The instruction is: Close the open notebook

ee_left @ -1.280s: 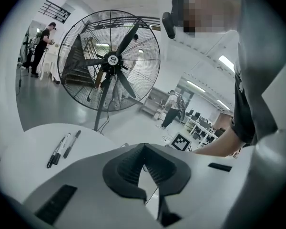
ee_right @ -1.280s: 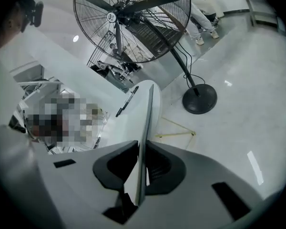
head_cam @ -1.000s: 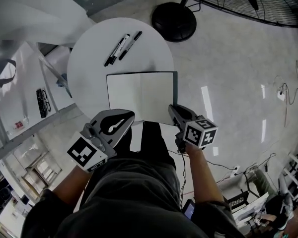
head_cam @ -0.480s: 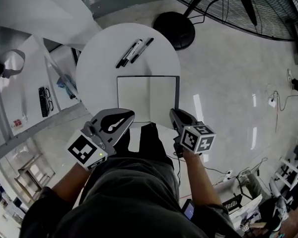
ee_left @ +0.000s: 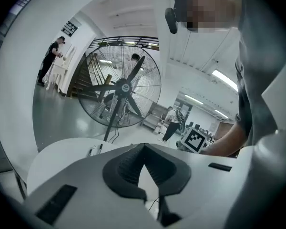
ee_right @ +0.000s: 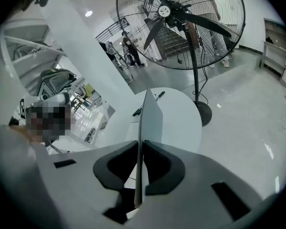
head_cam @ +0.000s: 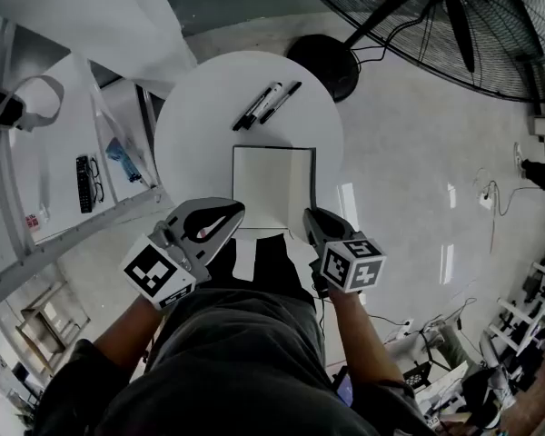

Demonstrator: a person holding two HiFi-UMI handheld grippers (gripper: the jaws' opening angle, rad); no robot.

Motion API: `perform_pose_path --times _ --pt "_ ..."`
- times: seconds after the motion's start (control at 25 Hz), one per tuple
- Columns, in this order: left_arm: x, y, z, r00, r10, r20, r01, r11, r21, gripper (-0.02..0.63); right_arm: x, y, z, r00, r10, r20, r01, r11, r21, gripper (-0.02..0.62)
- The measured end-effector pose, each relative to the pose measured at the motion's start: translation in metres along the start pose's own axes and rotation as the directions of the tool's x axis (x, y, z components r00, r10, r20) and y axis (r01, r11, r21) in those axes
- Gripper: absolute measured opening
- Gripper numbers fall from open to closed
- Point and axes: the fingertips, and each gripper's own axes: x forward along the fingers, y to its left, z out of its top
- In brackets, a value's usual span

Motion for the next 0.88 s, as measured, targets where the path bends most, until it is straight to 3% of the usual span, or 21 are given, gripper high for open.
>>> perform_pose_path --times 0.44,0.88 --pt "-0.049 0.036 -0.005 0.998 0.056 0.031 -0.056 0.998 -0.029 0.015 0.038 0.053 -0.005 0.998 0.044 -0.055 -0.048 0.997 -0.061 0.058" --pt "-0.083 0.056 -0.018 0.994 0.105 0.036 -0.102 0.992 -0.073 0.015 0.074 0.077 -0.019 0.992 0.036 -0.117 -0.051 0.991 -0.122 0.063"
